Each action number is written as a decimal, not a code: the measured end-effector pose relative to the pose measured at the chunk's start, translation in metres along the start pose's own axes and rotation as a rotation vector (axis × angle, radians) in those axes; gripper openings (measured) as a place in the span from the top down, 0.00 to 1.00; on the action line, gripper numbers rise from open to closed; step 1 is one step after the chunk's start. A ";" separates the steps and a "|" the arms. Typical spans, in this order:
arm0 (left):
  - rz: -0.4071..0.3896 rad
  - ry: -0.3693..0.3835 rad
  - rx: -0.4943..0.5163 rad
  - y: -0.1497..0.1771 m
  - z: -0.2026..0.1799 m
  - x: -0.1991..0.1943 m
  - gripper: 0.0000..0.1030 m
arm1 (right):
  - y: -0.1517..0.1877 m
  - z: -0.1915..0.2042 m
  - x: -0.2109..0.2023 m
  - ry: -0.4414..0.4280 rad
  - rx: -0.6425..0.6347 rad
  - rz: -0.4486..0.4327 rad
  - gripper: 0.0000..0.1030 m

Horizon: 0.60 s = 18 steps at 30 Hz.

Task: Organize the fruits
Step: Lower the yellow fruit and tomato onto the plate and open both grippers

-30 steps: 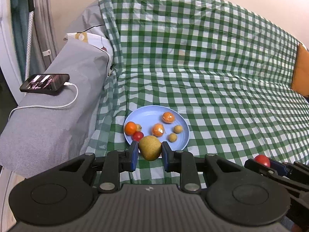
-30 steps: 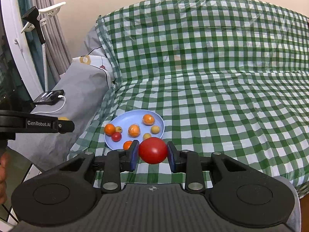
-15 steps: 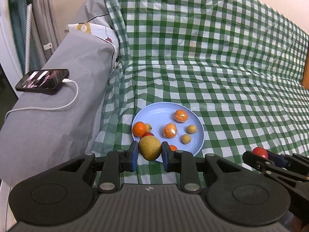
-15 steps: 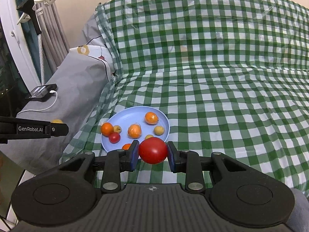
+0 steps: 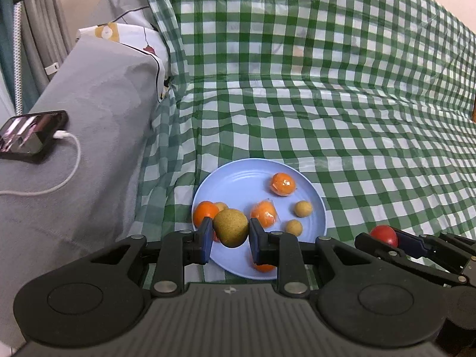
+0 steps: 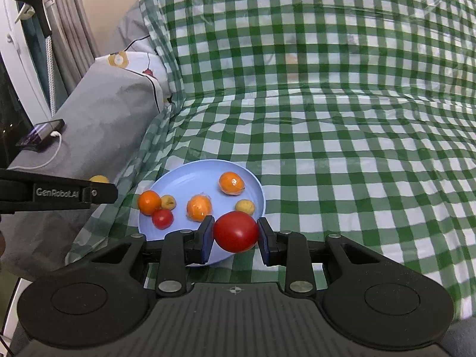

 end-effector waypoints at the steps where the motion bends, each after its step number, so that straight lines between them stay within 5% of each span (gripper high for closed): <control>1: 0.004 -0.001 0.002 -0.002 -0.002 0.006 0.73 | -0.001 -0.001 0.005 -0.001 -0.005 0.004 0.69; 18: 0.066 -0.010 0.060 -0.019 -0.024 0.090 0.73 | -0.011 -0.015 0.085 -0.029 -0.095 0.101 0.69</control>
Point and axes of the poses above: each gripper's, at about its wrist camera, not at the fingertips, and x roughly the way its jaws point, z to its left, y to its underside, the point moved 7 cm from there along x, roughly the way its jaws point, and after that the axes turned 15 degrees about -y, right-handed, at the moved point
